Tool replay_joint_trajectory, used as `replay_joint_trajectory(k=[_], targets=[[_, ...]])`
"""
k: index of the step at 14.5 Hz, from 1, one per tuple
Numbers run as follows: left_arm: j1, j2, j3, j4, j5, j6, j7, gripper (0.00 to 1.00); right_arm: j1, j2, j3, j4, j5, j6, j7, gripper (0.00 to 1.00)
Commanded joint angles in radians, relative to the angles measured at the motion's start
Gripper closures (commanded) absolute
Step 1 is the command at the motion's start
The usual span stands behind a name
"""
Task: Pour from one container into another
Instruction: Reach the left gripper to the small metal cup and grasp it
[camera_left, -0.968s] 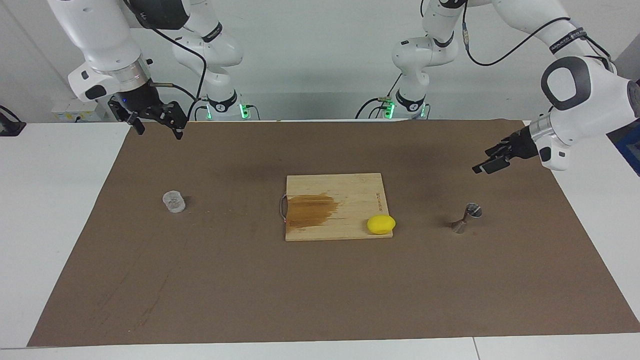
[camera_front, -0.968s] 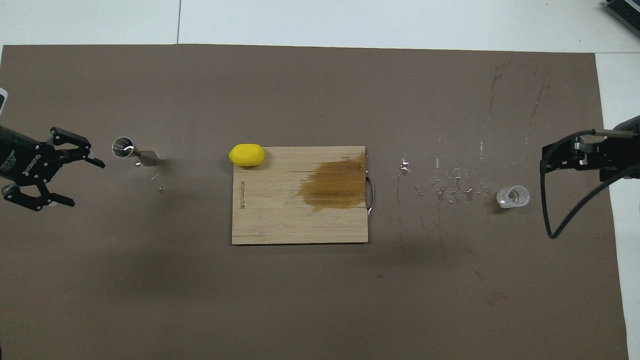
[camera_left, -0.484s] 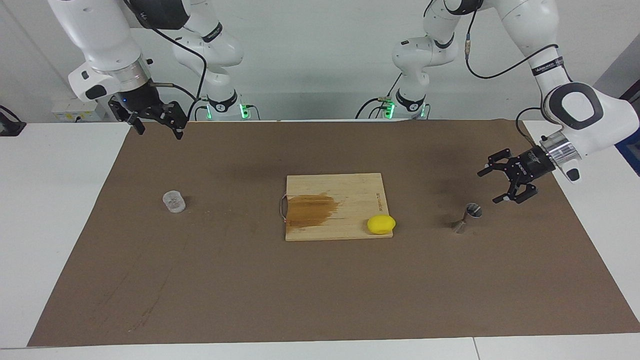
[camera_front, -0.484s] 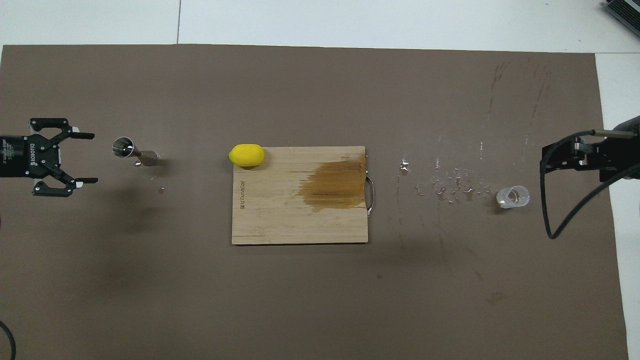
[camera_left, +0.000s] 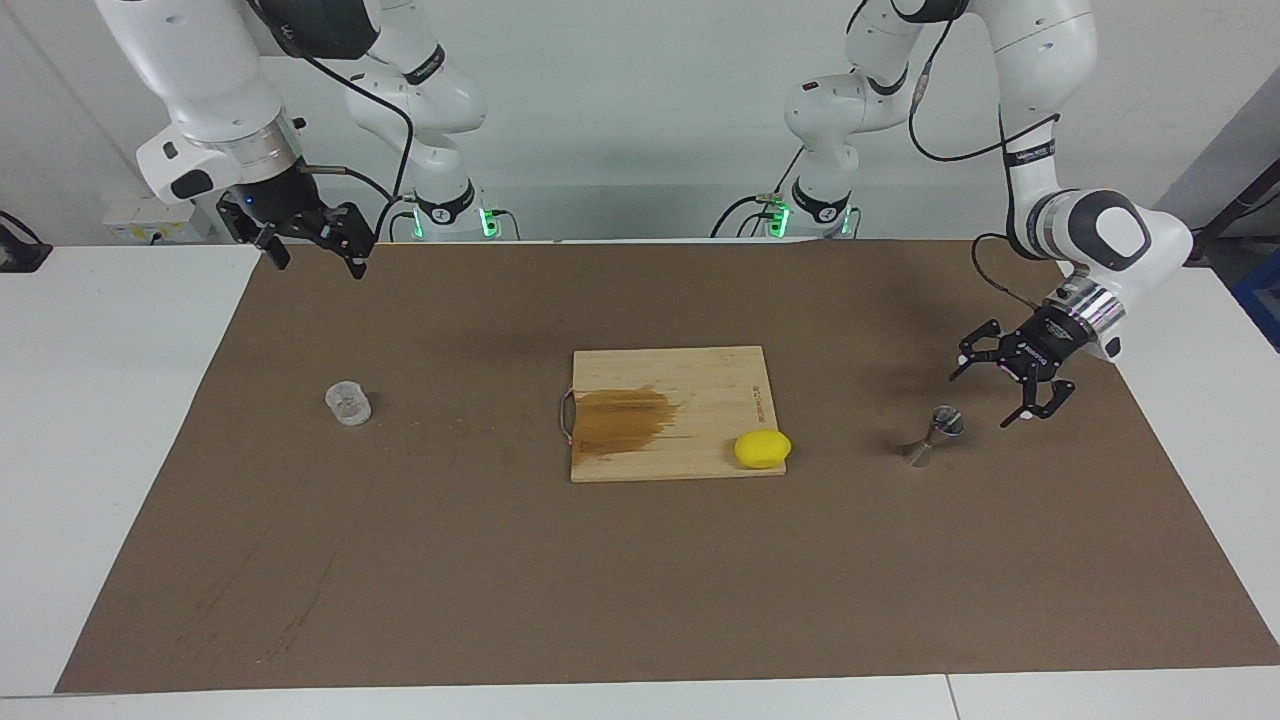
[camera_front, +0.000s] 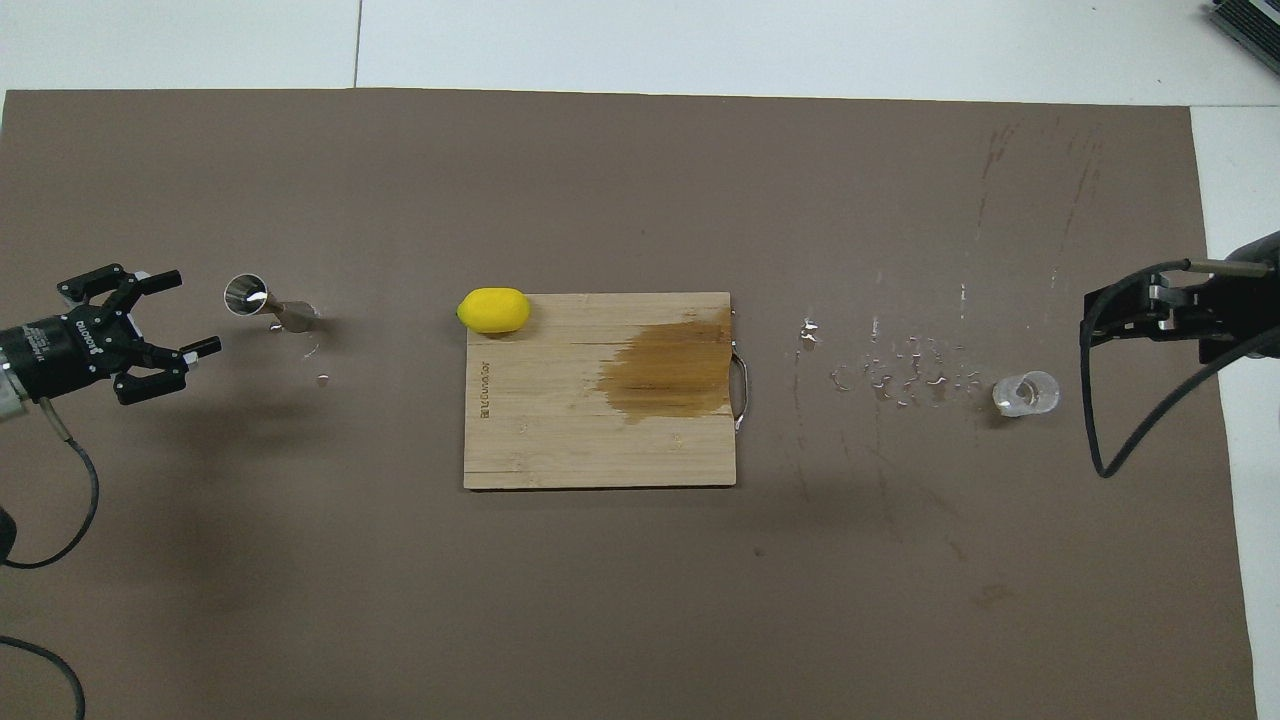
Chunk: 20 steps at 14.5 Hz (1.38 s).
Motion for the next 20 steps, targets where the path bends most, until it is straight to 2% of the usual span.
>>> replay_joint_trajectory(k=[1,9,14,20], targets=[[-0.043,-0.048,-0.004,-0.074,-0.095,0.093,-0.009,0.0,-0.013,-0.011,0.005,-0.011,0.01,0.001,-0.024,0.0],[-0.085,-0.047,-0.007,-0.113,-0.215,0.12,0.1,0.01,-0.013,-0.011,0.005,-0.011,0.01,0.001,-0.024,0.0],[-0.108,-0.044,-0.007,-0.125,-0.24,0.163,0.117,0.07,-0.013,-0.011,0.005,-0.011,0.01,0.001,-0.024,0.0],[-0.109,-0.037,-0.007,-0.113,-0.303,0.193,0.119,0.1,-0.013,-0.011,0.005,-0.011,0.01,0.001,-0.024,0.0]])
